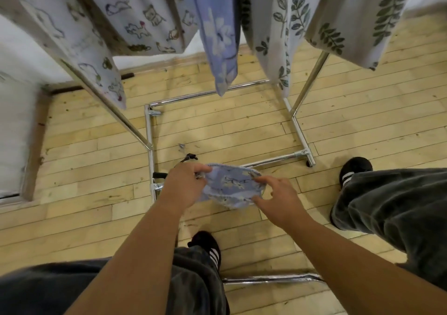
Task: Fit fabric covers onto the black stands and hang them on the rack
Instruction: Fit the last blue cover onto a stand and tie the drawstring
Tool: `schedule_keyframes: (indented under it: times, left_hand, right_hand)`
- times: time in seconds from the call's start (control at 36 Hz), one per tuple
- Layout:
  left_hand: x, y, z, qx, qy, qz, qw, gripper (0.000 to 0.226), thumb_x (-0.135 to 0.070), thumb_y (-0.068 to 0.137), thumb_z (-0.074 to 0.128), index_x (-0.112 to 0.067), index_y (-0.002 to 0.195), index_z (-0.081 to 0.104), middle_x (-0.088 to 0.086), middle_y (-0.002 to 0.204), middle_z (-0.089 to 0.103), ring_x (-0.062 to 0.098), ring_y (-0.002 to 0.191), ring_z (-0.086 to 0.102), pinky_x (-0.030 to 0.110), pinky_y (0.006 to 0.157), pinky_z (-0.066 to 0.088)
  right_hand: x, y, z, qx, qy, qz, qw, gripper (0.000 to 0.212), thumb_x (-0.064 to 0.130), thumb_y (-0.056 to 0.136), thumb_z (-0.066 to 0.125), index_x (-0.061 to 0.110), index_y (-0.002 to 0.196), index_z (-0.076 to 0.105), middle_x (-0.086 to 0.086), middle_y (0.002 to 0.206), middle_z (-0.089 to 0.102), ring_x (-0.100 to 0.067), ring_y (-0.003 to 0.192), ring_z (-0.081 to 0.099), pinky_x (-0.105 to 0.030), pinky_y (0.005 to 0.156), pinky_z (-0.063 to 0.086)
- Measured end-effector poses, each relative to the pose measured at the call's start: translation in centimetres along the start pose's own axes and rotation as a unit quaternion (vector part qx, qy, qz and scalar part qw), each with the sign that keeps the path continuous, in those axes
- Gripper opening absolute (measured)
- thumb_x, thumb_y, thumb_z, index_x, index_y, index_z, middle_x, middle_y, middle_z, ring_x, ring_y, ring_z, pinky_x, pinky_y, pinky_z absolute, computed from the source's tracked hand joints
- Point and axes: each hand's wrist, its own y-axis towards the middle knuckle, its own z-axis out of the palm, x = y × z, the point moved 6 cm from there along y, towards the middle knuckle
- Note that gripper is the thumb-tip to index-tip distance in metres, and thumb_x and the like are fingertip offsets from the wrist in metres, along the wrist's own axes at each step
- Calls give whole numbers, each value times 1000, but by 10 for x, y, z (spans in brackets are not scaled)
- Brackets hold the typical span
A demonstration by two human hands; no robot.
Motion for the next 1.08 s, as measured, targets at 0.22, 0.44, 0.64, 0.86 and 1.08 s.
schedule_keyframes:
  times: [0.22,0.44,0.64,0.86,1.08]
  left_hand:
    - [36,8,-63,-4,50,-40,998,31,-11,95,65,-25,122,74,3,127,70,20,84,68,25,75,48]
    - [70,40,-137,9,87,-48,995,26,-11,92,71,-32,105,78,0,104,72,19,76,65,27,68,53]
    - [71,69,-181,27,153,-17,988,25,-19,93,73,-33,113,77,-7,112,60,10,89,56,27,81,40]
    - [108,73,-175,56,88,-15,994,24,-24,92,74,-46,101,76,-23,102,68,9,83,69,21,71,52]
    - [167,68,-155,31,27,-27,999,26,-14,93,73,-36,107,78,-29,85,61,-5,41,51,7,42,36]
  right_hand:
    - [52,9,40,46,-4,-36,998,42,29,94,71,31,134,62,5,122,50,-18,118,58,-37,104,49]
    - [81,23,90,94,-26,-56,994,17,25,96,69,21,112,71,4,114,66,-7,92,59,-18,76,46]
    - [89,35,137,170,-72,-65,981,15,29,98,64,24,111,70,10,107,67,-9,89,63,-14,67,50]
    - [100,56,189,261,-158,-72,950,24,33,97,62,26,119,68,9,117,69,-9,95,63,-27,83,53]
    - [96,75,239,327,-220,-69,916,46,29,100,60,31,146,52,-1,137,62,-17,116,61,-23,85,40]
